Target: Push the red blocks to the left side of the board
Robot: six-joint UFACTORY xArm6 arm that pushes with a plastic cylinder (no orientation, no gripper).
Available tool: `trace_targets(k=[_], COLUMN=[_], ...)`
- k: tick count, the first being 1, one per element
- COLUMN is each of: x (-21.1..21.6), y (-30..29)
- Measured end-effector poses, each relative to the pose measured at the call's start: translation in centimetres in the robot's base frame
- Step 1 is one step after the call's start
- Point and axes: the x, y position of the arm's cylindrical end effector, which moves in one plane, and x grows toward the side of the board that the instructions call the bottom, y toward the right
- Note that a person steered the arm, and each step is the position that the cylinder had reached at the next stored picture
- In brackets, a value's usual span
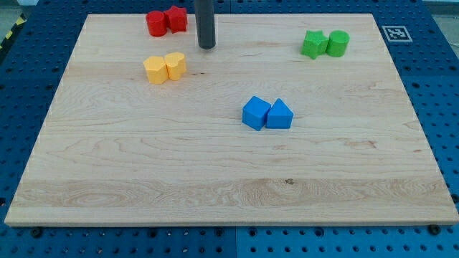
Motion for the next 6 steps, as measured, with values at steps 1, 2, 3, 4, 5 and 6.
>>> trace_targets(k=[1, 2, 3, 4, 5, 6], x=[-3.1, -4.5, -5.3, -5.4, -5.4, -5.4], y=[0.0, 0.0, -0.1, -1.6, -3.6, -6.1])
